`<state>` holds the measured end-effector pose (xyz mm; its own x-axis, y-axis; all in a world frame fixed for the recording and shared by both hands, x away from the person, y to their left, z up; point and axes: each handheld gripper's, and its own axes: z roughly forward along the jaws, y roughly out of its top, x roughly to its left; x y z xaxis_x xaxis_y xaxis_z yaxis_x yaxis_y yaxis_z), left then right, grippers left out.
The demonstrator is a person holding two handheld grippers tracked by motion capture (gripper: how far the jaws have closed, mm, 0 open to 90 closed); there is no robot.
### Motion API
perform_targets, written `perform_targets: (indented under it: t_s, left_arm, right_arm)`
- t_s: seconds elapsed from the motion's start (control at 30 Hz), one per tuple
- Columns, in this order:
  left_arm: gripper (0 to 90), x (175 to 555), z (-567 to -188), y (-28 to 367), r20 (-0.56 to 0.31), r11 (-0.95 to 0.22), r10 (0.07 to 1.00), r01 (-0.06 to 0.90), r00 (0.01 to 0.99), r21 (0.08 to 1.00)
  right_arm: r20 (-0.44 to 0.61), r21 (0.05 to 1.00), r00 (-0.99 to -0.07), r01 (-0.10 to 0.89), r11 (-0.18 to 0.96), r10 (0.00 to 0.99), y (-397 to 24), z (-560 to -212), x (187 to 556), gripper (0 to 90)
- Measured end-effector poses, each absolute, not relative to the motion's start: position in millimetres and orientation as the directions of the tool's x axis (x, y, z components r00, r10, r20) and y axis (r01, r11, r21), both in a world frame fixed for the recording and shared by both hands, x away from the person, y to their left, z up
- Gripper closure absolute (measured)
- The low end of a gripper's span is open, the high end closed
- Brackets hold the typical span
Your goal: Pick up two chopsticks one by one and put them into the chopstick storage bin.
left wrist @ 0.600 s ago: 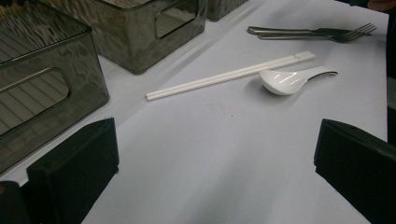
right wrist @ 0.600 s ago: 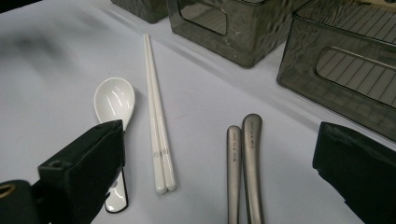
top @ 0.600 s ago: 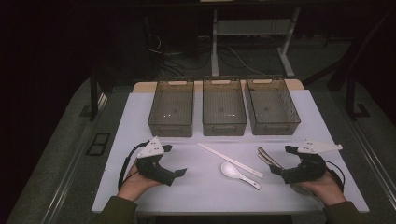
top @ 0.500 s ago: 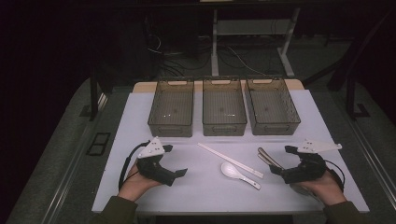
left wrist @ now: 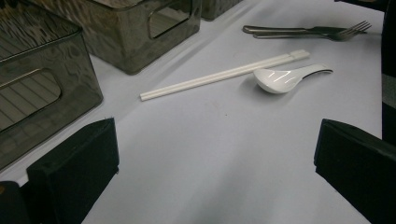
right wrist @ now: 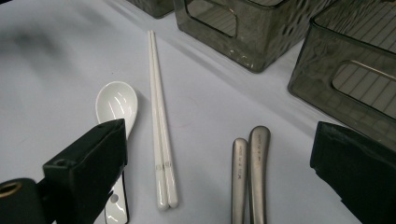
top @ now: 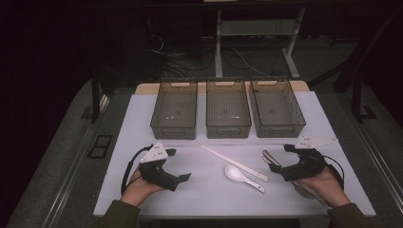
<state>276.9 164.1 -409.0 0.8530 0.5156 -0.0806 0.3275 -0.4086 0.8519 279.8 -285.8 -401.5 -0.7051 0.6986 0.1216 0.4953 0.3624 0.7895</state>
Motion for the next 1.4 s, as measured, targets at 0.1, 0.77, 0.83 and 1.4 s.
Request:
perform_targets:
  t_s: [0.1, 0.77, 0.83, 1.4]
  left_arm:
    - [0.0, 276.5, -408.8, 164.6, -0.075, -0.411, 0.512, 0.32, 0.856, 0.854]
    - [0.0, 277.3, -410.5, 163.8, -0.085, -0.405, 0.508, 0.325, 0.857, 0.855]
    - [0.0, 277.3, -410.4, 163.8, -0.084, -0.408, 0.506, 0.324, 0.859, 0.853]
    - [0.0, 277.4, -411.6, 162.9, -0.099, -0.4, 0.501, 0.331, 0.86, 0.855]
  right_arm:
    - [0.122, 0.79, -0.707, 0.494, 0.363, 0.697, -283.0, -401.0, 282.2, 3.9]
    - [0.13, 0.772, -0.744, 0.491, 0.403, 0.656, -260.9, -398.4, 299.5, 4.0]
    - [0.128, 0.771, -0.748, 0.488, 0.409, 0.651, -258.4, -398.0, 303.0, 5.4]
    - [0.119, 0.733, -0.784, 0.483, 0.479, 0.609, -229.9, -397.7, 327.1, 22.1]
